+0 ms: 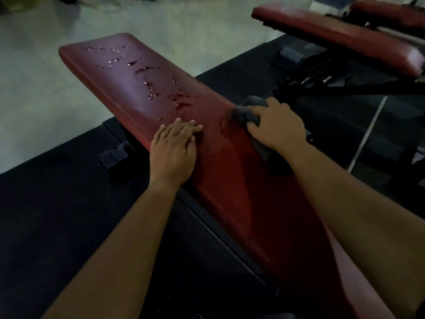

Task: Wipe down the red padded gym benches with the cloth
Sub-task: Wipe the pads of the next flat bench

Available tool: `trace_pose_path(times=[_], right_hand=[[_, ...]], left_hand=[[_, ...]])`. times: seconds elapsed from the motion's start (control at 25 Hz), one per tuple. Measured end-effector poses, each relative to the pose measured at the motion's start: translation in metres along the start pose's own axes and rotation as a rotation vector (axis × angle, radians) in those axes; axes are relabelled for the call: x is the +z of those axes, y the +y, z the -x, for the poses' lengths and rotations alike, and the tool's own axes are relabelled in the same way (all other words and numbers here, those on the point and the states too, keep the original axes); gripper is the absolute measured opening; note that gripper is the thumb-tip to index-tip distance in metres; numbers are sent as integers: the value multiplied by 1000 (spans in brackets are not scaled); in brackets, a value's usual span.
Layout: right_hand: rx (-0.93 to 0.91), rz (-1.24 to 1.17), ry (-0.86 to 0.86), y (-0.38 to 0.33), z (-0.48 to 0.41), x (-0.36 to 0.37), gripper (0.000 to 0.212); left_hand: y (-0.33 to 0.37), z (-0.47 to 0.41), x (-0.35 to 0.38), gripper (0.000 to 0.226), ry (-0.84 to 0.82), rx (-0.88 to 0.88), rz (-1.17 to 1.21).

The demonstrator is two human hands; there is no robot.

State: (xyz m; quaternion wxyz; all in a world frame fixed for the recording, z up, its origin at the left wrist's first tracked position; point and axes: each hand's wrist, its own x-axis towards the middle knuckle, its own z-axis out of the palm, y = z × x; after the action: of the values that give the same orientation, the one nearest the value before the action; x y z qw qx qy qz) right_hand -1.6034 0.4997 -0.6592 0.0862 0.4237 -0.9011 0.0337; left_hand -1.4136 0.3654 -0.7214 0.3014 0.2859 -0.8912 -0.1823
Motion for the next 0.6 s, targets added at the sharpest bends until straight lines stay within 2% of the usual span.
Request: trace_pose_path(times=[0.12, 0.28, 0.4, 0.44, 0.6], right_hand=[[-106, -66, -33, -6, 7, -10, 49], [-155, -37, -82, -19, 27, -22, 58], [-200, -42, -127, -40, 43, -27, 61], [-214, -48, -138, -48, 50, -29, 63], [-302, -102, -194, -83, 77, -39, 65]], left_hand=[[3, 2, -6, 41, -52, 0, -11], [8, 5, -10, 42, -73, -42, 18], [18, -8, -23, 48, 65, -304, 368], [19, -19, -29, 47, 119, -387, 411], [-12, -68, -43, 42, 115, -491, 123]])
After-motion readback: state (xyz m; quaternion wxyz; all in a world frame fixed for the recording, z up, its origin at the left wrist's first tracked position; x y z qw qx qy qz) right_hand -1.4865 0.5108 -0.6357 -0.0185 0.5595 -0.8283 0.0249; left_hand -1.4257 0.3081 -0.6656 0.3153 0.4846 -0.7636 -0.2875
